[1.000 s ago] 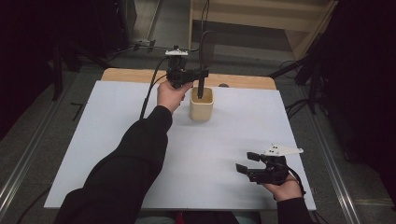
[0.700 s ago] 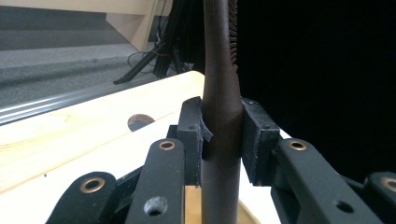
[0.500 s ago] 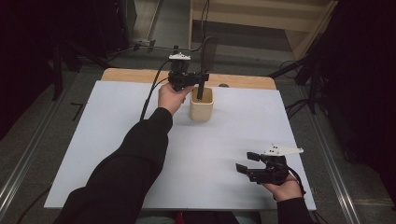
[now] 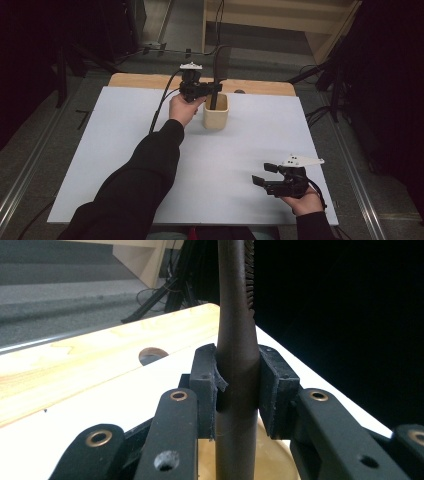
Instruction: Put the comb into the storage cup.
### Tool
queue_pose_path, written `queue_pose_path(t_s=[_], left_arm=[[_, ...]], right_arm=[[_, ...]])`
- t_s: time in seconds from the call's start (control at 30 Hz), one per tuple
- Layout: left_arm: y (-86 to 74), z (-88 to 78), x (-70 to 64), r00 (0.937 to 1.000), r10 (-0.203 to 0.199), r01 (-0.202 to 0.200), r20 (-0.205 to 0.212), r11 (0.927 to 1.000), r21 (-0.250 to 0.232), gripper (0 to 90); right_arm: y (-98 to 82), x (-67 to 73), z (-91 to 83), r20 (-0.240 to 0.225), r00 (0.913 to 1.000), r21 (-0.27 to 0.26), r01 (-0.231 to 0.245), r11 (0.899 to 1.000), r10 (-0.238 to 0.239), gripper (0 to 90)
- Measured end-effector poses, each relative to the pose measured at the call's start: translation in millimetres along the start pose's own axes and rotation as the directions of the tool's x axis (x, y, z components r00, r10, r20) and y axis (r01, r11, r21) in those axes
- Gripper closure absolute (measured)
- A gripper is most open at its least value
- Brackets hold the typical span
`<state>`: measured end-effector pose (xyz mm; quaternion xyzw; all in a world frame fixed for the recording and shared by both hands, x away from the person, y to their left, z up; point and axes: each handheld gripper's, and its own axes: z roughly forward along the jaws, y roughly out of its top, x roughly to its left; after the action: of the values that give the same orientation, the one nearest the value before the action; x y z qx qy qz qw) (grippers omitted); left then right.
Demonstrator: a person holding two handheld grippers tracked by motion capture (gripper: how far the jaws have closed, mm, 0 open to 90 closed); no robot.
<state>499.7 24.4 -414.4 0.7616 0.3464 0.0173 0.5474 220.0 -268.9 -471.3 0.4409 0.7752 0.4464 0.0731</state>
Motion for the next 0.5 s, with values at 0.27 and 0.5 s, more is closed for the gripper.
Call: queue_pose_path(t_s=[0.27,0.5], left_arm=[[-4.1,1.5,-0.6,1.0000,0.004,-0.004,0.004,1.0000,-0.003,72.6],[-9.2,3.0,1.1,1.0000,0.006,-0.006,0.005,1.0000,0.003,72.5]], right_arm=[[-0.1,-0.1,0.0,0.002,1.0000,-0.001,-0.002,1.000,0.002,26.2],[-0.1,-0.1,0.1,0.000,1.0000,0.001,-0.002,1.000,0.002,26.2]])
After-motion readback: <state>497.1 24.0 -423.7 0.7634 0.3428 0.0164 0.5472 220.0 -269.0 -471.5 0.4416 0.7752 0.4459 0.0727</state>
